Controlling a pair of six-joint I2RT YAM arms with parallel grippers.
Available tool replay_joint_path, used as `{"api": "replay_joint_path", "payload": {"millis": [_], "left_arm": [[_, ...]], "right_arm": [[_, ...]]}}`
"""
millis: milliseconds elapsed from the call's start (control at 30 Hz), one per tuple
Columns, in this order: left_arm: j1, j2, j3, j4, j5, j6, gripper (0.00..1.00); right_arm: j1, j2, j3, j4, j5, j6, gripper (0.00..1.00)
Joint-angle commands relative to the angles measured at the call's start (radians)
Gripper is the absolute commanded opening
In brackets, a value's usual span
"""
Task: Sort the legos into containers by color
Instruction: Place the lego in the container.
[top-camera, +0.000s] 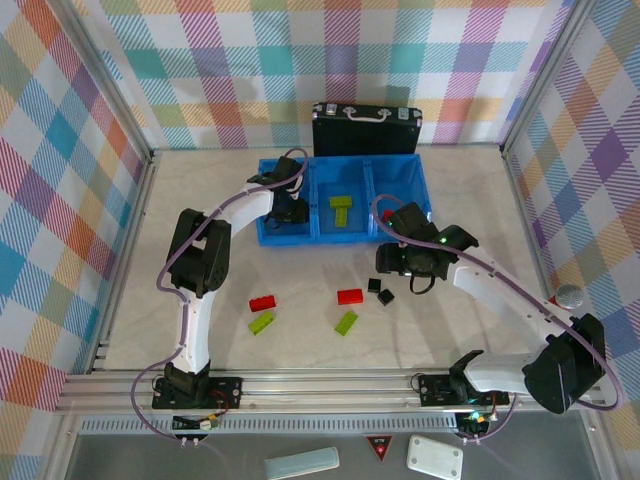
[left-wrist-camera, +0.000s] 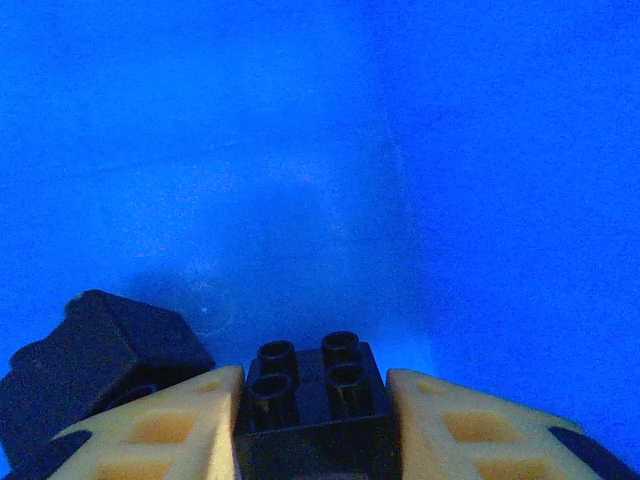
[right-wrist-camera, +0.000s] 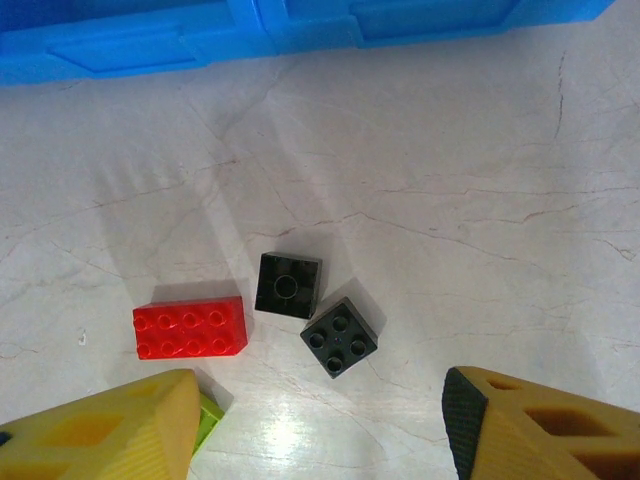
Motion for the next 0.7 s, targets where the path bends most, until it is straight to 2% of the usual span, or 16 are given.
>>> {"api": "replay_joint_path", "payload": {"millis": [0, 233, 667], "left_arm": [[0.005, -0.002, 0.015, 0.017, -0.010, 0.016, 0.41], [0.005, -0.037, 0.009, 0.014, -0.003, 0.010, 0.46], [0.005, -0.149, -0.014, -0.035, 0.017, 0.002, 0.48]], "right_arm": [[-0.001, 0.012, 0.042, -0.011, -0.014, -0.007, 0.67], [0.000, 0.018, 0.059, -0.012, -0.019, -0.010, 0.66], [0.000, 0.016, 0.033, 0.006, -0.026, -0.011, 0.67]]}}
